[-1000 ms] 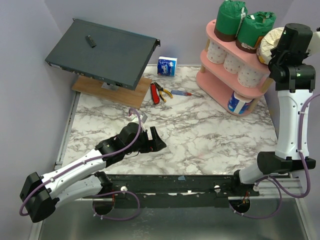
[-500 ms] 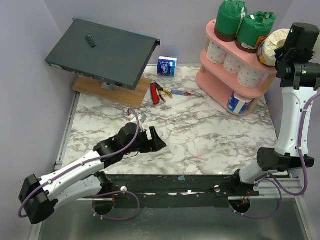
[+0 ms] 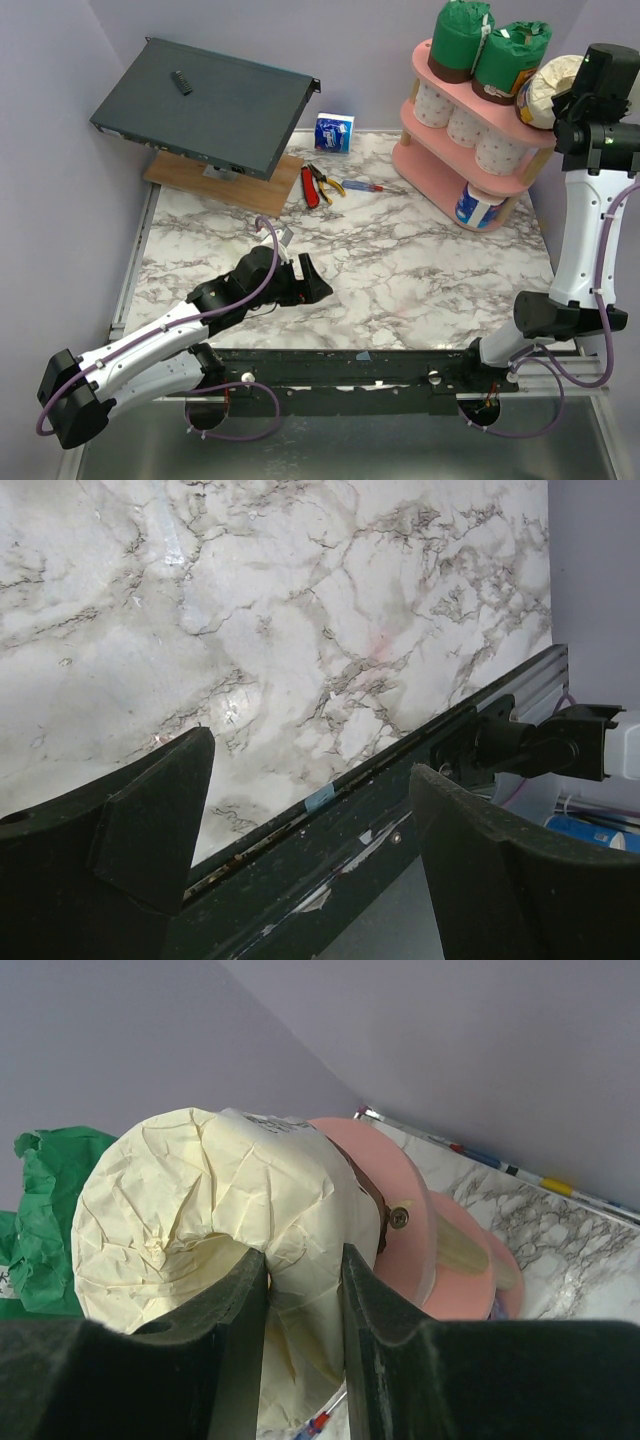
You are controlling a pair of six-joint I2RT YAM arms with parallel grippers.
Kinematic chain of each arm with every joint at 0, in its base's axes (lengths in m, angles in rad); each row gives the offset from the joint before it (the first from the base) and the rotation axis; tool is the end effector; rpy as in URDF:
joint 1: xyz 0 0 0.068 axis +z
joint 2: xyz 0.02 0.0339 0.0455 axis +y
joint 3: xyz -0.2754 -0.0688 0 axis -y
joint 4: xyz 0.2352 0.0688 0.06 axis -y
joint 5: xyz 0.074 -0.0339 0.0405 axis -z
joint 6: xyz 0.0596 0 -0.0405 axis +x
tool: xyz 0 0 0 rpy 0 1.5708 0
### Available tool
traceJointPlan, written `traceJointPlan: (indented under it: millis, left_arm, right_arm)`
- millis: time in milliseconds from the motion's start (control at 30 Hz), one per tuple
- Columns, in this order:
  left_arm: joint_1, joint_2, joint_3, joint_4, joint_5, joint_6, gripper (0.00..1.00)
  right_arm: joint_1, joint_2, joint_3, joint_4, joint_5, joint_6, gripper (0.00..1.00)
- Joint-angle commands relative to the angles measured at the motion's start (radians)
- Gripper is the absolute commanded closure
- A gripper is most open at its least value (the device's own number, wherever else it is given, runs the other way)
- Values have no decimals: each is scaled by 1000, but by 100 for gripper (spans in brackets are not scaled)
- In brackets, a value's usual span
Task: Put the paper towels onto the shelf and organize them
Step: Place the paper towel on the shelf.
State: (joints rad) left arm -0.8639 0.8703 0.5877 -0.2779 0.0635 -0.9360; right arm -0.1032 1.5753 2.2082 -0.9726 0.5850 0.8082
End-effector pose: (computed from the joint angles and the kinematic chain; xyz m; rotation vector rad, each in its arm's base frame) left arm 0.1258 -0.1531 0.2451 -0.0434 2.3464 -1.0627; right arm 0.2871 -0.0628 0.5352 1.1441 1.4574 -0.0697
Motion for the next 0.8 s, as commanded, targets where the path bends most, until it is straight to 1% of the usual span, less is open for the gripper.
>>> traceJointPlan:
  millis: [0, 133, 333, 433, 767]
  left_arm:
    - [3, -10, 0, 3, 0, 20, 17]
    - [3, -10, 5, -1, -4, 23, 17]
    - [3, -4, 15, -7, -6, 30, 17]
    - [4, 2, 22, -7, -7, 33, 17]
    - [4, -1, 18, -5, -4, 34, 17]
  right_arm:
    - [-7, 29, 15, 7, -42, 5, 69]
    - [-6, 35, 26, 13, -56, 3, 55]
    - [-6, 30, 43, 18, -68, 3, 44]
    - [-7, 25, 55, 17, -62, 1, 41]
    - [-7, 24, 91, 20, -69, -1, 37]
